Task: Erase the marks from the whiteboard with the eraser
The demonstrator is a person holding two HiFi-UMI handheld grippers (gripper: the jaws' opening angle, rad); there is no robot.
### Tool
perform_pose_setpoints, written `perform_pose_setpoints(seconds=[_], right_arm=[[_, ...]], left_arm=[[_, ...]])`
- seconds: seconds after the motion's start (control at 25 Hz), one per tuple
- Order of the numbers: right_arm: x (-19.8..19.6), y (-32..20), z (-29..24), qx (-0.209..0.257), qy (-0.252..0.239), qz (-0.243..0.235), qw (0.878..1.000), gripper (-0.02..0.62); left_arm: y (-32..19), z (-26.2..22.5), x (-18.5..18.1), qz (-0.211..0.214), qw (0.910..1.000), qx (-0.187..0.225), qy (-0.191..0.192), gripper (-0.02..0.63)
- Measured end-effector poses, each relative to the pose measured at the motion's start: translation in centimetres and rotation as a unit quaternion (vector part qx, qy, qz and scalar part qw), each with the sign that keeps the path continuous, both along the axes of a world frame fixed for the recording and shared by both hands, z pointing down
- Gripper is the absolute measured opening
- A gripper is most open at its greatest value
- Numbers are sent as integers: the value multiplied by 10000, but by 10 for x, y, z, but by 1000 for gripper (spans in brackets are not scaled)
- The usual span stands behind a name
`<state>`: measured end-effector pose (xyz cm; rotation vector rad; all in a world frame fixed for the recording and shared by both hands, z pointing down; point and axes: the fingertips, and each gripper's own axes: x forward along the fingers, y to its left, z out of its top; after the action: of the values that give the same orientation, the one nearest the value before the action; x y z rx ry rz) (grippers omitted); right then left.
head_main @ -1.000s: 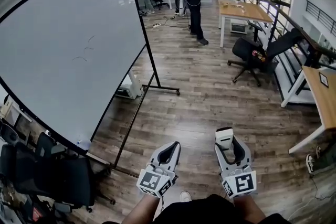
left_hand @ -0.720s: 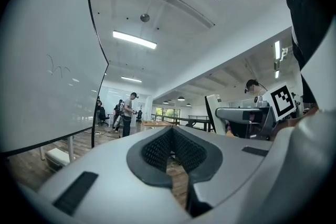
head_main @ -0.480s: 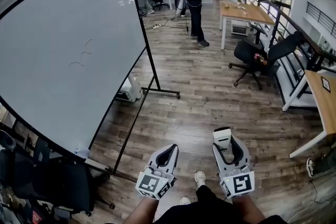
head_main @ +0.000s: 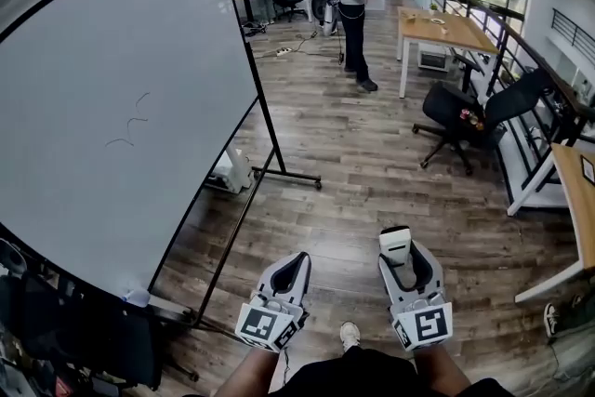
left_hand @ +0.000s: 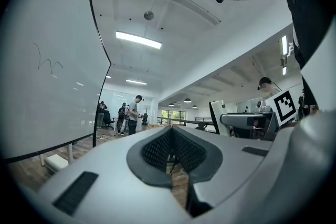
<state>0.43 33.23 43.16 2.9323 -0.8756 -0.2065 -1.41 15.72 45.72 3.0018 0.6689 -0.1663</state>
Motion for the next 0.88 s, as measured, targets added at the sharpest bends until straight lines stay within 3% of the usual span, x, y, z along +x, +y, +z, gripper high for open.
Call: perform_pose_setpoints(seconds=[0.28,0.52,0.88], right_arm=[[73,17,3,21,-64,-165,9998,255],[122,23,0,162,-164,-395,9990,255],[174,-9,-5,-54,7,-670,9977,255]], left_arm=[[12,-4,63,-300,9995,-99,16,20],[5,-13,96,-631,9980,21,-22,20],[-18,1,145,-712,9974,26,-139,20]])
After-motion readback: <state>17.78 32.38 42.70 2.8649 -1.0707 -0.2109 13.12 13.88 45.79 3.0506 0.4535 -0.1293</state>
